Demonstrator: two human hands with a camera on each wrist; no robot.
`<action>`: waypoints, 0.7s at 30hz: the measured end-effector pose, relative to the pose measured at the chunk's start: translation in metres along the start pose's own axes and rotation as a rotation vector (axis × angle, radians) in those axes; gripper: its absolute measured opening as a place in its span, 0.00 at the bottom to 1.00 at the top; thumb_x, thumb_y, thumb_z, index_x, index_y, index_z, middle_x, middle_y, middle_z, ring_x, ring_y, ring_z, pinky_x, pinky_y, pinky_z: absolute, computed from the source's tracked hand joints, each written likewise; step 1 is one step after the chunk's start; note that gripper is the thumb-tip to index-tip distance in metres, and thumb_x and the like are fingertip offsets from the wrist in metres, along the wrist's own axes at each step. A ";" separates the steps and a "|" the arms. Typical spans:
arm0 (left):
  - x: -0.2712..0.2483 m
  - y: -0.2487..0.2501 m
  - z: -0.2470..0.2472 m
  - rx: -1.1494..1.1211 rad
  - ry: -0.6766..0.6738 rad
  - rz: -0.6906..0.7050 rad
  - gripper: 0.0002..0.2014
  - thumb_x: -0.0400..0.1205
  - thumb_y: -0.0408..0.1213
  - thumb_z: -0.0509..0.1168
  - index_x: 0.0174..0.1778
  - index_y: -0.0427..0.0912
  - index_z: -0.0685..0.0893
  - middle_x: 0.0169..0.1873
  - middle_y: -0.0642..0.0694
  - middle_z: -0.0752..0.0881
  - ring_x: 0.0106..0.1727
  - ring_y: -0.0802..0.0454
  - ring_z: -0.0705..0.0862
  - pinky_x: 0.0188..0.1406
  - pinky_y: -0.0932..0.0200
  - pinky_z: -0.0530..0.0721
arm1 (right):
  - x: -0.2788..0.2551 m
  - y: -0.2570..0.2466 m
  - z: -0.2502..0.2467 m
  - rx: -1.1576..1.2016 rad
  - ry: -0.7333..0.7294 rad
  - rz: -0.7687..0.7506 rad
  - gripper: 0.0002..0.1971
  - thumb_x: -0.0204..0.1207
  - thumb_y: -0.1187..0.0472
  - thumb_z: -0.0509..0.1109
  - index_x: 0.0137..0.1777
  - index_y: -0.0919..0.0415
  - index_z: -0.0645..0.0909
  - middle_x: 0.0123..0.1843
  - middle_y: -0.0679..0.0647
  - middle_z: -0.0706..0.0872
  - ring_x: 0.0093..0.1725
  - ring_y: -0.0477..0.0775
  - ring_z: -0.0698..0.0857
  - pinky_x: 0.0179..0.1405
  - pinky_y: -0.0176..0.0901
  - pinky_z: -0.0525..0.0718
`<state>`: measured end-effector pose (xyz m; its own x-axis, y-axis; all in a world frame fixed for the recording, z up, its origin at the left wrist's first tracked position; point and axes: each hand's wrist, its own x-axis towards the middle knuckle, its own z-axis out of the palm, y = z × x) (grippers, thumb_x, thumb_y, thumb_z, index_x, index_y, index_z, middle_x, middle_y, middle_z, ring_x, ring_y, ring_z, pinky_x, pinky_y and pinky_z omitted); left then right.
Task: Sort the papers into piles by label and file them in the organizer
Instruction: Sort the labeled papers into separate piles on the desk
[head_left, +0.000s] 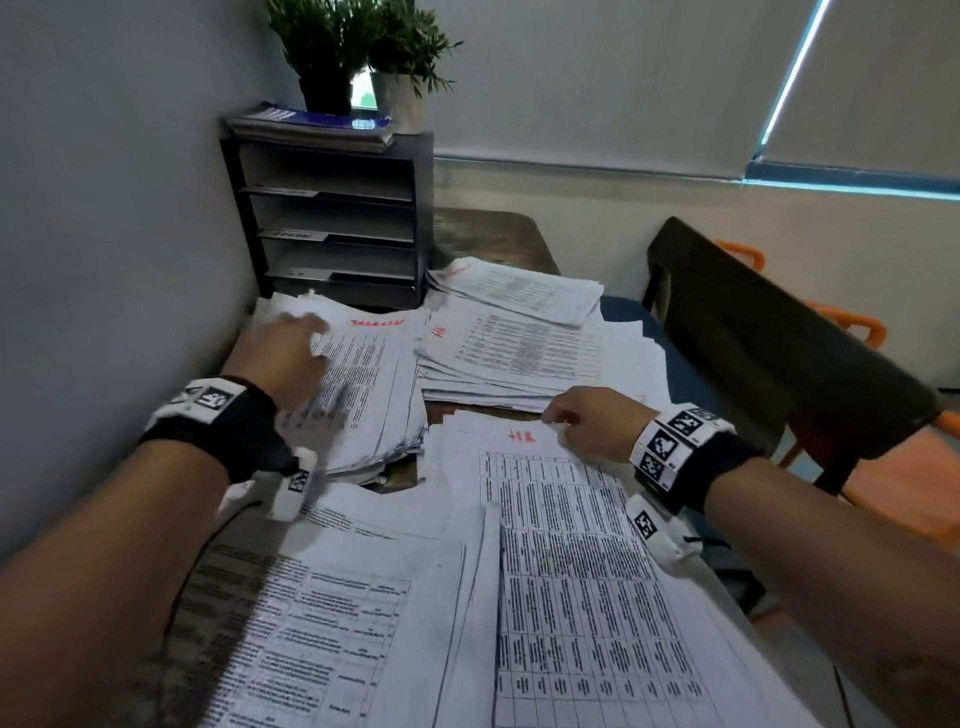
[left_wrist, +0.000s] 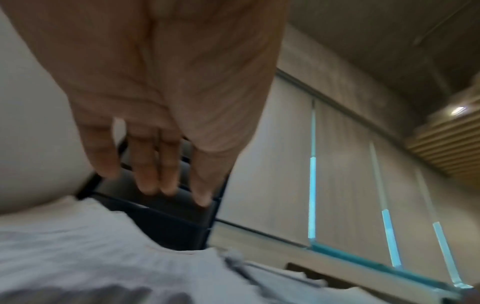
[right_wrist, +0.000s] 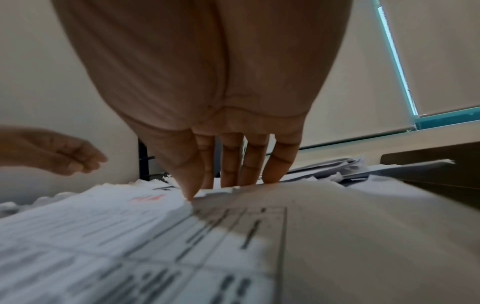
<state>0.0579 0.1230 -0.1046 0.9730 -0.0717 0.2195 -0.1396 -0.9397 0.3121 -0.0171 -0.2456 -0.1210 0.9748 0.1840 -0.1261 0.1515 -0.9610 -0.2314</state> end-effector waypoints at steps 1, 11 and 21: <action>-0.009 0.020 0.003 -0.071 -0.069 0.115 0.20 0.83 0.38 0.69 0.72 0.43 0.80 0.66 0.38 0.82 0.65 0.39 0.83 0.65 0.47 0.80 | 0.001 0.000 0.001 -0.010 -0.007 -0.003 0.14 0.79 0.63 0.67 0.63 0.54 0.84 0.59 0.45 0.82 0.61 0.50 0.80 0.65 0.47 0.80; -0.049 0.131 0.042 -0.030 -0.363 0.394 0.21 0.82 0.44 0.71 0.71 0.46 0.82 0.60 0.45 0.84 0.62 0.45 0.82 0.56 0.57 0.76 | -0.001 0.006 0.008 0.077 0.140 -0.004 0.07 0.76 0.60 0.72 0.43 0.47 0.77 0.46 0.44 0.81 0.49 0.51 0.81 0.48 0.46 0.81; -0.052 0.140 0.039 -0.189 -0.331 0.361 0.11 0.74 0.41 0.80 0.48 0.49 0.86 0.44 0.51 0.88 0.47 0.50 0.84 0.40 0.59 0.77 | -0.022 0.010 -0.013 0.185 0.211 -0.080 0.05 0.80 0.57 0.71 0.44 0.50 0.77 0.43 0.47 0.86 0.45 0.52 0.84 0.42 0.43 0.80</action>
<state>-0.0050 -0.0175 -0.1081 0.8586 -0.5102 0.0494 -0.4775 -0.7612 0.4389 -0.0346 -0.2624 -0.1076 0.9765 0.1917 0.0988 0.2154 -0.8876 -0.4071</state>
